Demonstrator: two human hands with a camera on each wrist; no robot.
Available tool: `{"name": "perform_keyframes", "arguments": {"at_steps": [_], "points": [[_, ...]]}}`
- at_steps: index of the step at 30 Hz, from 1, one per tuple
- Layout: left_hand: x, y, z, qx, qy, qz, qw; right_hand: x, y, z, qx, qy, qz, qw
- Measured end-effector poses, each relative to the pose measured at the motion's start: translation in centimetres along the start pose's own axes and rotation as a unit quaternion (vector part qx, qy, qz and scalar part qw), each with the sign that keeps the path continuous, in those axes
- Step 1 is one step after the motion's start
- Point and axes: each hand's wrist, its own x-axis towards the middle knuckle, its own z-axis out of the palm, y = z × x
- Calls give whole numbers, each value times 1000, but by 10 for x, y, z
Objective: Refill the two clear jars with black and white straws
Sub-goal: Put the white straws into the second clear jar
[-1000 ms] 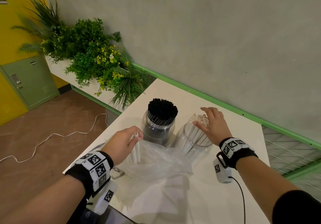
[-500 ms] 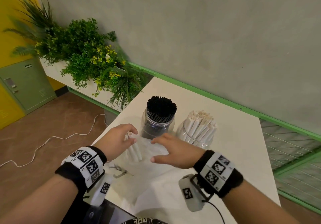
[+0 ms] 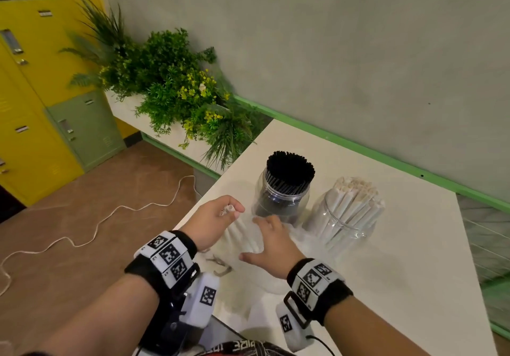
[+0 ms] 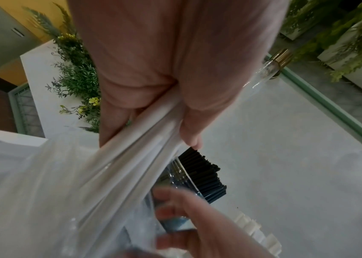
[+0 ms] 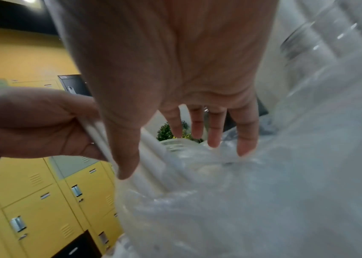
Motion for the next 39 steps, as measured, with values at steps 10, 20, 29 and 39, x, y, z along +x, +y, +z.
{"name": "perform_keyframes", "arguments": {"at_steps": [10,20,29,39], "points": [[-3,13,20,-141,-37,-12,989,35,-18,32,209,49,57,975],[-6,-33,8,219,-14,-52,974,20,4,8,430,164,88,883],[6,-39,18,269,-28,-75,960,-53,-1,-119,547,308,-73,775],[27,64,66,253,-88,194,944,-72,70,-195,493,422,-68,758]]}}
